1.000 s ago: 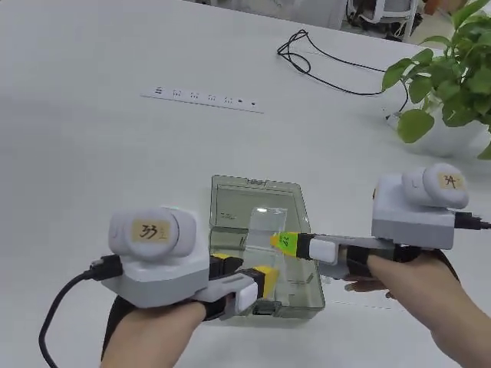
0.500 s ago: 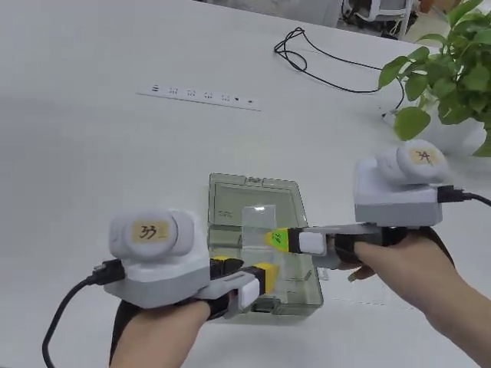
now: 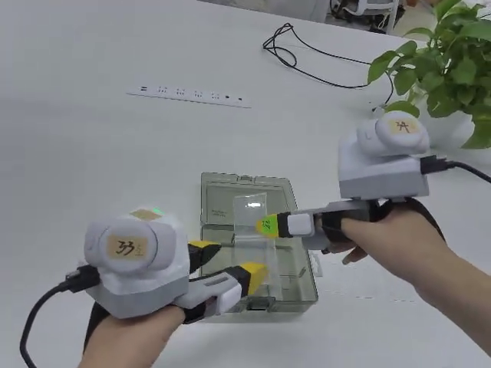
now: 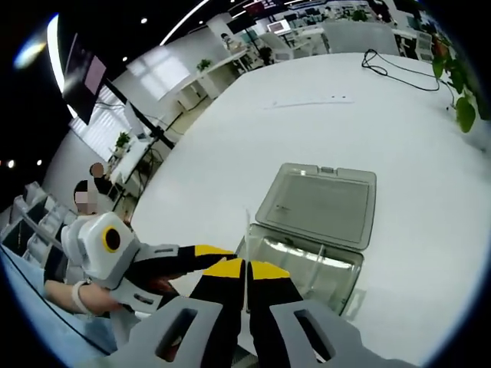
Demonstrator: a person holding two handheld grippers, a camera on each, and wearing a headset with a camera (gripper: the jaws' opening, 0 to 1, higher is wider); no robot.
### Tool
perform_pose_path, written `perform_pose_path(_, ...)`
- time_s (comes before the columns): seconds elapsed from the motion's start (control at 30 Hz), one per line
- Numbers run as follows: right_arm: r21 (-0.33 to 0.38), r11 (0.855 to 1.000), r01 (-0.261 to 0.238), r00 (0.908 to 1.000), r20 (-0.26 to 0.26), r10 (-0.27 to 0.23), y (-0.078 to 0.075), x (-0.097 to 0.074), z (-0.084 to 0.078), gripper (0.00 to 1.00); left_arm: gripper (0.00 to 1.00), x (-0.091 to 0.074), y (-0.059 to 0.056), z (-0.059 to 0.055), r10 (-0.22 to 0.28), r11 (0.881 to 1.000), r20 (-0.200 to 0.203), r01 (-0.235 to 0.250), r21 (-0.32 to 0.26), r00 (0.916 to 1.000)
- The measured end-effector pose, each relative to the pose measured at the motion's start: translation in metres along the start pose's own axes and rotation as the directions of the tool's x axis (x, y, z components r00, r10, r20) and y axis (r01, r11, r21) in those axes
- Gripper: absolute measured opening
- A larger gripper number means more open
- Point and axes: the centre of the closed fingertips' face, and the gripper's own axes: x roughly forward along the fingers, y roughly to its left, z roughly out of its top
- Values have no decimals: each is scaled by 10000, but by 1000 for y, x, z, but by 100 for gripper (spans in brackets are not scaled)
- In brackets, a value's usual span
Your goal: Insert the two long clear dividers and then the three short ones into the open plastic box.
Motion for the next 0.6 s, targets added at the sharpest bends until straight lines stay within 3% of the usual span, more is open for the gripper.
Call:
perform_pose_path(0.2,555,9981,284,9991,-338,-265,-12,-3,10,1,78,-13,8,5,-394,9915,306,352,1256,9988)
perform_pose_path(0.33,825,9945,640,9938,-965,-559,-17,-2,8,1,88,-20,10,5,-801,9619,154,733,2634,9967)
perform_pose_path(0.5,1086,9899,916,9825,-1718,-721,-20,0,6,1,100,-24,13,3,-997,9341,4,934,3446,9950)
perform_pose_path(0.6,1255,9856,1135,9710,-2239,-833,-18,1,-1,1,100,-28,12,0,-1224,9161,-109,1172,3834,9924)
